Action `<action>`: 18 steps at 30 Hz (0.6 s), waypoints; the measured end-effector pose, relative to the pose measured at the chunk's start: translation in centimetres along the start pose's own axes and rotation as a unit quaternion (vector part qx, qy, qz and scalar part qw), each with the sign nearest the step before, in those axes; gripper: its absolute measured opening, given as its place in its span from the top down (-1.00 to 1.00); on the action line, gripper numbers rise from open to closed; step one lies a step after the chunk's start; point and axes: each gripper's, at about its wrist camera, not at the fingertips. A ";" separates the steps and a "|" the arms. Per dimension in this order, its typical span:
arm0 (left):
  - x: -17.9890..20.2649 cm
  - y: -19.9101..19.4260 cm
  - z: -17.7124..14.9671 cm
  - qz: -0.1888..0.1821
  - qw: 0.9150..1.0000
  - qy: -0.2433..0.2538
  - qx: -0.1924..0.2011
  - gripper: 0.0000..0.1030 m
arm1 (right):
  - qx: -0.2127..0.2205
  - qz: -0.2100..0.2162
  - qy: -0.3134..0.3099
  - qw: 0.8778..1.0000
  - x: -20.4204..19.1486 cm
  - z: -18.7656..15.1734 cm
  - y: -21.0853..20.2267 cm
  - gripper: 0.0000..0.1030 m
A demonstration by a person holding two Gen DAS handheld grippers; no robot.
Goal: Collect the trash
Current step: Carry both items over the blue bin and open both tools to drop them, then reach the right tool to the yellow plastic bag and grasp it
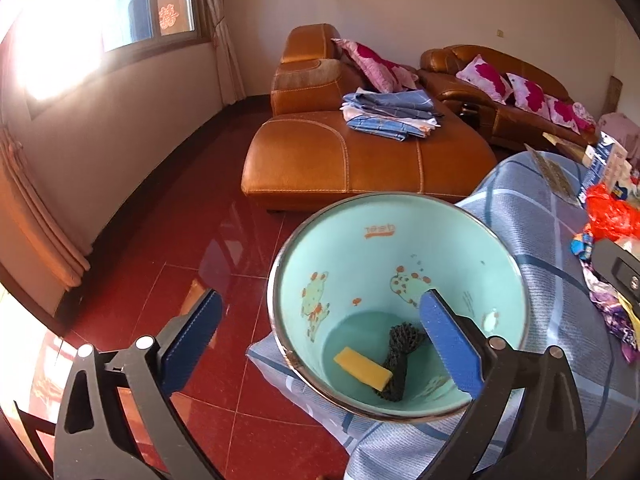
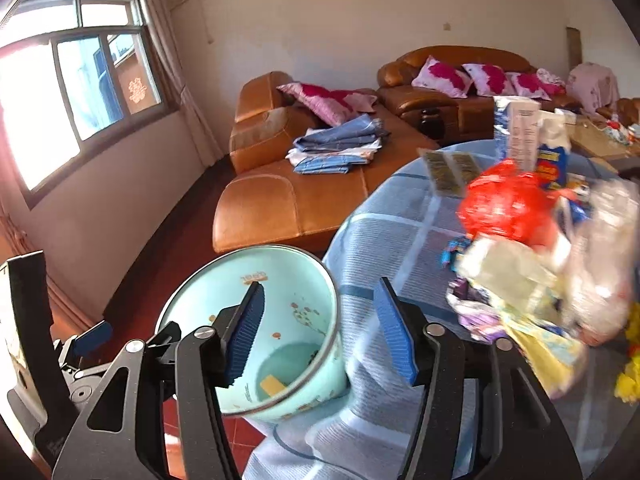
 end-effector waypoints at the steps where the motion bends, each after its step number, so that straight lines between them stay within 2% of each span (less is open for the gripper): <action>1: 0.2 -0.3 -0.1 -0.002 1.000 0.003 0.002 -0.88 | 0.002 -0.003 0.003 1.000 0.3 -0.2 -0.4 -0.17; 18: 7.3 -6.6 -2.2 -0.069 0.994 0.073 0.033 -0.88 | 0.036 -0.067 0.059 0.995 6.6 -3.2 -8.8 -0.18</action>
Point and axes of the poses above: each gripper's, at about its wrist camera, not at the fingertips, and y roughly the way its jaws point, x to its right, z to its top, and after that the axes turned 5 degrees about z, right-handed
